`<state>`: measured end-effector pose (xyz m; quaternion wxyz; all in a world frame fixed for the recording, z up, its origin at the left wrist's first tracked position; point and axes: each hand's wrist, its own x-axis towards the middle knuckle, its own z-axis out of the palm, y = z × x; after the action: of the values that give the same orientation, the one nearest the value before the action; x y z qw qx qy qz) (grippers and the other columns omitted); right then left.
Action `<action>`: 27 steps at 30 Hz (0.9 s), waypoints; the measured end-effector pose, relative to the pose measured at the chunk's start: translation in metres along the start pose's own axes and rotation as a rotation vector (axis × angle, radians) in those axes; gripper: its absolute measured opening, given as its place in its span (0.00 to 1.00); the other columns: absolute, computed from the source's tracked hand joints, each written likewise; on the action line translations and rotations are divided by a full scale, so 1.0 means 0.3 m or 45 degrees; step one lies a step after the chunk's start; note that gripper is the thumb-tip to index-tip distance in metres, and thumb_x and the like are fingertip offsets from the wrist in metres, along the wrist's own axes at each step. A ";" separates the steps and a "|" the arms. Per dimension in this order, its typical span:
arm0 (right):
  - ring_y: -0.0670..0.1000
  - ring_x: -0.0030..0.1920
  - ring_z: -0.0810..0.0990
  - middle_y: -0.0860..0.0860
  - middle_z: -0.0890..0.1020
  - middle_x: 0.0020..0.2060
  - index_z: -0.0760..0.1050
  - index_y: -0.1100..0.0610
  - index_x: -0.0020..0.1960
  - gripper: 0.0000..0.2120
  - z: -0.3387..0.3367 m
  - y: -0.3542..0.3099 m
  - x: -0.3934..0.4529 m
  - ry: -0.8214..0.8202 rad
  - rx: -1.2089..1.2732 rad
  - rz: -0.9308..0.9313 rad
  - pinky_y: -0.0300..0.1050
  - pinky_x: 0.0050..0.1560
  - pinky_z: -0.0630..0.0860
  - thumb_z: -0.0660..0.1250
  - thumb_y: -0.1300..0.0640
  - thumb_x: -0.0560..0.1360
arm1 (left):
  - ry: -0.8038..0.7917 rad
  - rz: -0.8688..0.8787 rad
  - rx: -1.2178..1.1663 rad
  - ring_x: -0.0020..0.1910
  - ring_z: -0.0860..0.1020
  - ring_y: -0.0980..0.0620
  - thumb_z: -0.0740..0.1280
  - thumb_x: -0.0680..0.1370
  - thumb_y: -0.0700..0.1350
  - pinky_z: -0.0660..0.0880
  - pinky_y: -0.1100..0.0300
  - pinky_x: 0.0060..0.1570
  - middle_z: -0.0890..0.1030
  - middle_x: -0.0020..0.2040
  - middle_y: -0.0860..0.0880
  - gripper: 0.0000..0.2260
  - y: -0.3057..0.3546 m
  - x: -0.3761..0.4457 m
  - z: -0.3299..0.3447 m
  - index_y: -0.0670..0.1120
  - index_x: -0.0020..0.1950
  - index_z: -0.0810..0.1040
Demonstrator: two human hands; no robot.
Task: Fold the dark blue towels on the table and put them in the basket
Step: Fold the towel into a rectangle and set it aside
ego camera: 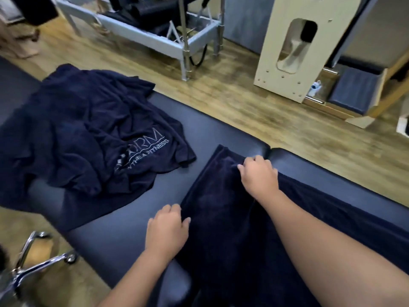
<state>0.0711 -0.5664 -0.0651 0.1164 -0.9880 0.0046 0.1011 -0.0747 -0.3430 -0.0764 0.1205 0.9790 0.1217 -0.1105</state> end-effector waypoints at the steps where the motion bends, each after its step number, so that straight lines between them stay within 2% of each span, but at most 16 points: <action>1: 0.61 0.64 0.71 0.55 0.75 0.61 0.72 0.54 0.64 0.18 -0.006 -0.026 0.027 -0.012 0.011 0.018 0.60 0.62 0.69 0.60 0.43 0.82 | -0.024 -0.010 -0.139 0.54 0.78 0.48 0.65 0.81 0.57 0.73 0.53 0.51 0.78 0.51 0.51 0.14 -0.015 -0.004 -0.012 0.47 0.56 0.74; 4: 0.61 0.67 0.66 0.53 0.75 0.62 0.69 0.49 0.70 0.22 -0.022 -0.083 0.101 -0.146 0.009 0.072 0.61 0.61 0.66 0.64 0.42 0.80 | -0.190 -0.066 -0.533 0.42 0.77 0.55 0.68 0.79 0.56 0.73 0.58 0.43 0.79 0.42 0.55 0.12 -0.054 -0.022 -0.055 0.51 0.58 0.75; 5: 0.61 0.67 0.66 0.52 0.76 0.62 0.72 0.47 0.69 0.20 -0.018 -0.099 0.123 -0.166 0.030 0.070 0.59 0.60 0.65 0.65 0.43 0.80 | -0.234 -0.055 -0.575 0.41 0.77 0.56 0.69 0.79 0.56 0.74 0.58 0.43 0.79 0.39 0.56 0.12 -0.071 -0.025 -0.062 0.52 0.58 0.75; 7: 0.61 0.67 0.67 0.50 0.79 0.59 0.77 0.46 0.65 0.14 -0.005 -0.124 0.161 -0.175 0.077 0.059 0.56 0.57 0.63 0.67 0.47 0.80 | -0.295 -0.024 -0.547 0.45 0.78 0.55 0.68 0.79 0.56 0.75 0.58 0.47 0.78 0.41 0.58 0.11 -0.109 -0.028 -0.066 0.54 0.58 0.74; 9: 0.60 0.63 0.71 0.50 0.80 0.53 0.81 0.47 0.54 0.06 -0.005 -0.146 0.188 -0.051 0.088 0.054 0.54 0.54 0.63 0.68 0.49 0.80 | -0.305 -0.045 -0.532 0.47 0.79 0.54 0.69 0.79 0.55 0.76 0.57 0.49 0.80 0.43 0.57 0.08 -0.141 -0.025 -0.068 0.53 0.53 0.76; 12: 0.60 0.54 0.74 0.53 0.76 0.50 0.83 0.49 0.49 0.08 -0.007 -0.193 0.203 0.213 -0.073 -0.032 0.53 0.50 0.68 0.67 0.48 0.80 | -0.215 -0.153 -0.602 0.39 0.77 0.57 0.72 0.78 0.50 0.74 0.63 0.41 0.80 0.38 0.53 0.07 -0.196 -0.022 -0.064 0.52 0.44 0.76; 14: 0.61 0.51 0.77 0.55 0.77 0.50 0.80 0.53 0.50 0.11 0.015 -0.218 0.195 0.153 -0.189 -0.101 0.51 0.47 0.69 0.64 0.48 0.81 | -0.178 -0.124 -0.504 0.45 0.76 0.54 0.71 0.78 0.49 0.71 0.61 0.46 0.75 0.44 0.55 0.06 -0.214 -0.035 -0.053 0.53 0.47 0.74; 16: 0.63 0.51 0.79 0.58 0.78 0.51 0.75 0.56 0.56 0.08 0.043 -0.241 0.185 0.010 -0.144 -0.125 0.50 0.44 0.70 0.62 0.53 0.82 | -0.200 -0.099 -0.458 0.51 0.75 0.49 0.68 0.78 0.52 0.72 0.57 0.54 0.68 0.51 0.56 0.08 -0.214 -0.056 -0.041 0.54 0.54 0.72; 17: 0.64 0.51 0.78 0.59 0.77 0.52 0.73 0.55 0.62 0.10 0.051 -0.253 0.177 -0.028 -0.096 -0.160 0.51 0.44 0.70 0.62 0.58 0.81 | -0.227 -0.097 -0.450 0.52 0.76 0.48 0.67 0.79 0.55 0.73 0.55 0.55 0.66 0.53 0.55 0.10 -0.208 -0.065 -0.038 0.54 0.56 0.71; 18: 0.65 0.52 0.78 0.59 0.75 0.56 0.68 0.52 0.69 0.20 0.052 -0.267 0.166 -0.065 -0.059 -0.214 0.51 0.46 0.71 0.62 0.62 0.78 | -0.229 -0.092 -0.438 0.52 0.76 0.47 0.66 0.78 0.58 0.73 0.54 0.55 0.66 0.54 0.55 0.13 -0.202 -0.070 -0.037 0.54 0.58 0.70; 19: 0.65 0.53 0.77 0.58 0.72 0.61 0.64 0.48 0.74 0.29 0.053 -0.278 0.156 -0.111 -0.051 -0.293 0.52 0.49 0.73 0.62 0.66 0.76 | -0.228 -0.091 -0.402 0.52 0.77 0.47 0.66 0.78 0.60 0.74 0.54 0.54 0.66 0.54 0.55 0.15 -0.195 -0.070 -0.041 0.53 0.58 0.71; 20: 0.64 0.55 0.75 0.57 0.68 0.66 0.64 0.45 0.75 0.33 0.051 -0.288 0.144 -0.144 -0.116 -0.394 0.54 0.53 0.74 0.61 0.67 0.74 | -0.217 -0.087 -0.356 0.52 0.77 0.47 0.66 0.78 0.61 0.74 0.55 0.54 0.68 0.54 0.54 0.16 -0.191 -0.066 -0.045 0.52 0.57 0.72; 22: 0.62 0.56 0.73 0.52 0.66 0.71 0.70 0.46 0.71 0.29 0.059 -0.290 0.134 -0.179 -0.319 -0.593 0.57 0.56 0.76 0.59 0.67 0.74 | -0.217 -0.083 -0.279 0.51 0.77 0.48 0.68 0.78 0.60 0.76 0.55 0.52 0.75 0.52 0.52 0.16 -0.184 -0.052 -0.060 0.49 0.57 0.74; 25: 0.59 0.53 0.73 0.50 0.75 0.58 0.76 0.55 0.61 0.20 0.035 -0.294 0.132 -0.198 -0.439 -0.616 0.52 0.50 0.75 0.57 0.69 0.75 | -0.334 -0.102 -0.373 0.44 0.78 0.51 0.71 0.77 0.54 0.78 0.55 0.45 0.78 0.45 0.53 0.11 -0.178 -0.027 -0.074 0.49 0.53 0.76; 27: 0.60 0.52 0.76 0.52 0.74 0.50 0.74 0.58 0.54 0.14 0.010 -0.303 0.129 -0.208 -0.465 -0.582 0.50 0.44 0.70 0.56 0.71 0.75 | -0.395 -0.044 -0.444 0.38 0.75 0.55 0.70 0.76 0.50 0.76 0.58 0.38 0.75 0.39 0.54 0.07 -0.172 -0.020 -0.081 0.50 0.45 0.74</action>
<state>0.1114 -0.4768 -0.0551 -0.0434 -0.9566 -0.2456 0.1507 -0.0894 -0.2894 -0.0628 0.3033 0.9124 0.1358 -0.2389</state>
